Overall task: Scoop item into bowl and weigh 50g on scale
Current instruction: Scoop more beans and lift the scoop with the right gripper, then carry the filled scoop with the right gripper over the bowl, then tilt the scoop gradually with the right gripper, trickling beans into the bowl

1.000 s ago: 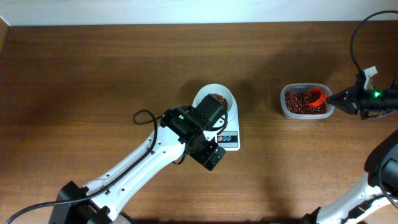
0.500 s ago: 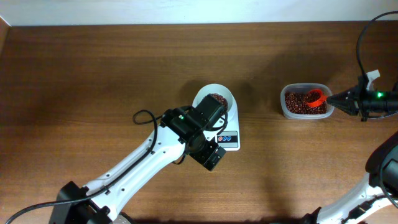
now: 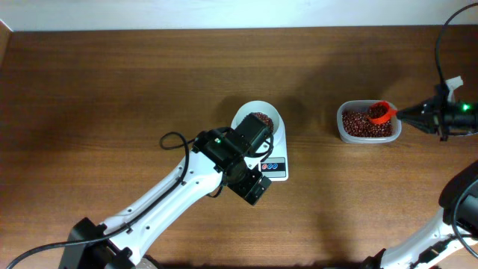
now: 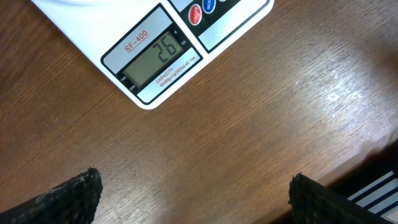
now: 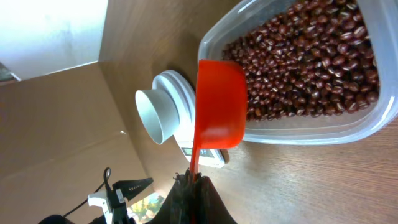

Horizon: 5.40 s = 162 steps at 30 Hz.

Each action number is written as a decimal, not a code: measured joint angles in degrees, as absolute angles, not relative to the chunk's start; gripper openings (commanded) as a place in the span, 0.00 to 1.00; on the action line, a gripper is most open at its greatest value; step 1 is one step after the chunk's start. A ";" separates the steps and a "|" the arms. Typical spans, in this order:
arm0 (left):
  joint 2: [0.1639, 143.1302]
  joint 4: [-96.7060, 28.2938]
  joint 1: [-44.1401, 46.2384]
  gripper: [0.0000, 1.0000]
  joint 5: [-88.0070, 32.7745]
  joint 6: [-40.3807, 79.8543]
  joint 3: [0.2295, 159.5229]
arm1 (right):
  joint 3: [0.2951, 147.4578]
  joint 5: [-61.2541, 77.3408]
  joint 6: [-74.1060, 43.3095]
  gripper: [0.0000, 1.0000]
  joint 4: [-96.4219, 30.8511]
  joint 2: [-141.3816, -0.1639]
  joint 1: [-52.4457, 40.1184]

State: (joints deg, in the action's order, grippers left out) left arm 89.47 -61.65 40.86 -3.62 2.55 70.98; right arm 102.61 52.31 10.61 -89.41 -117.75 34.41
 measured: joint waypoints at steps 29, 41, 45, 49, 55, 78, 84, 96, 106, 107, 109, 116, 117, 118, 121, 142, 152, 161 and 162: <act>89.45 -61.65 40.86 0.99 -3.62 2.55 70.98 | 103.72 58.81 18.04 0.04 -91.94 -117.75 31.64; 89.45 -61.65 40.86 0.99 -3.62 2.57 70.98 | 103.72 59.57 18.20 0.04 -89.41 -117.75 14.68; 89.45 -61.65 40.86 0.99 -3.62 2.57 70.98 | 103.72 60.12 18.15 0.04 -87.64 -117.75 8.29; 89.47 -61.65 40.86 0.99 -3.62 2.57 70.98 | 103.72 60.60 15.94 0.04 -83.18 -117.75 2.48; 89.45 -61.65 40.86 0.99 -3.62 2.57 70.98 | 103.72 60.69 12.97 0.04 -76.88 -117.75 -3.92; 89.45 -61.65 40.86 0.99 -3.62 2.55 70.98 | 123.76 28.80 8.73 0.04 -84.03 -117.82 -15.11; 89.45 -61.63 40.86 0.99 -3.62 2.57 70.96 | 123.76 28.29 8.71 0.04 -84.03 -117.82 -15.11; 89.45 -61.65 40.86 0.99 -3.62 2.57 70.96 | 123.76 28.51 8.75 0.04 -84.03 -117.82 -15.11; 89.45 -61.63 40.86 0.99 -3.62 2.57 70.96 | 123.76 28.51 8.73 0.04 -84.03 -117.82 -15.11; 89.45 -61.63 40.86 0.99 -3.62 2.57 70.96 | 123.76 28.51 8.73 0.04 -84.03 -117.82 -15.11; 89.47 -61.63 40.86 0.99 -3.62 2.57 70.96 | 123.76 28.51 8.71 0.04 -84.03 -117.82 -15.11; 89.45 -61.65 40.86 0.99 -3.62 2.57 70.96 | 123.76 28.51 8.73 0.04 -83.74 -117.82 -15.11; 89.45 -61.63 40.86 0.99 -3.62 2.57 70.96 | 123.76 28.51 8.75 0.04 -83.77 -117.82 -15.11; 89.45 -61.63 40.86 0.99 -3.62 2.57 70.96 | 123.76 28.51 8.73 0.04 -83.77 -117.82 -15.11; 89.45 -61.63 40.86 0.99 -3.62 2.57 70.96 | 123.76 28.51 8.71 0.04 -83.79 -117.82 -15.11; 89.45 -61.63 40.86 0.99 -3.62 2.57 70.96 | 123.76 28.51 8.73 0.04 -87.50 -117.82 -15.11; 89.45 -61.65 40.86 0.99 -3.62 2.55 70.96 | 123.76 25.93 8.80 0.04 -86.67 -117.82 -17.30; 89.45 -61.65 40.86 0.99 -3.62 2.57 70.96 | 123.76 17.34 6.50 0.04 -84.62 -117.82 -20.99; 89.45 -61.63 40.86 0.99 -3.62 2.57 70.96 | 123.76 18.50 6.22 0.04 -84.64 -117.82 -20.60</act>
State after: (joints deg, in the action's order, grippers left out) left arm 89.45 -61.63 40.86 -3.62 2.57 70.96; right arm 123.76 18.50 6.22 -84.64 -117.82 -20.60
